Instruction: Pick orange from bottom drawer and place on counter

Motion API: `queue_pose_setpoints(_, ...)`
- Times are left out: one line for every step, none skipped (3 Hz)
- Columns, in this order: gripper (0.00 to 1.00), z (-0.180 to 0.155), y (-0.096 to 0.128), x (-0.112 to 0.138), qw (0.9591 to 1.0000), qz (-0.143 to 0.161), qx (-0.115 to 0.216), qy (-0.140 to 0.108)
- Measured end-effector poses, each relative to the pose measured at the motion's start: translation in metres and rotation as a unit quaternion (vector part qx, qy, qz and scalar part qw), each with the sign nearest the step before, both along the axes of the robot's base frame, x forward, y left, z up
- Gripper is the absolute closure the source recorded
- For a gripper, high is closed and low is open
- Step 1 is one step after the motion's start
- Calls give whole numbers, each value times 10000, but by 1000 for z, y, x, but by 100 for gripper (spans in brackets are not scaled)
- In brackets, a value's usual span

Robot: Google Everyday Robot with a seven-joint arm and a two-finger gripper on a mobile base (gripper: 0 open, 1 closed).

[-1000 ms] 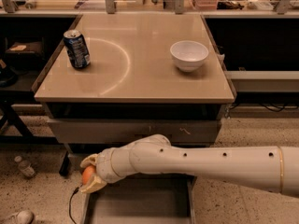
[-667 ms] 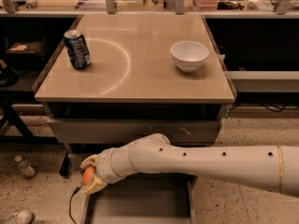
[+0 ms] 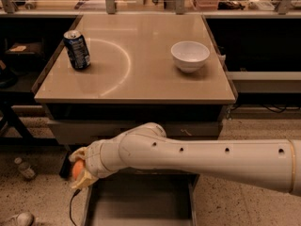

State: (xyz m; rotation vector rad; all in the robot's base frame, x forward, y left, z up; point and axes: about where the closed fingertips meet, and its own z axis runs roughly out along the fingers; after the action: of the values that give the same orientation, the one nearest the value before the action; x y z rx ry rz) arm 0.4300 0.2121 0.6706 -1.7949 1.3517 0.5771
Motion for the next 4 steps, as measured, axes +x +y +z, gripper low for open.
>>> queue_pose_setpoints(100, 46, -1, 5, 9989, -130, -202, -398)
queue_pose_setpoints(100, 92, -11, 21, 9955, -396, -359, -779)
queue_pose_setpoints(100, 98, -10, 21, 9950, -399, -373, -839)
queue_pose_setpoints(100, 101, -11, 23, 9944, -431, -398, -876)
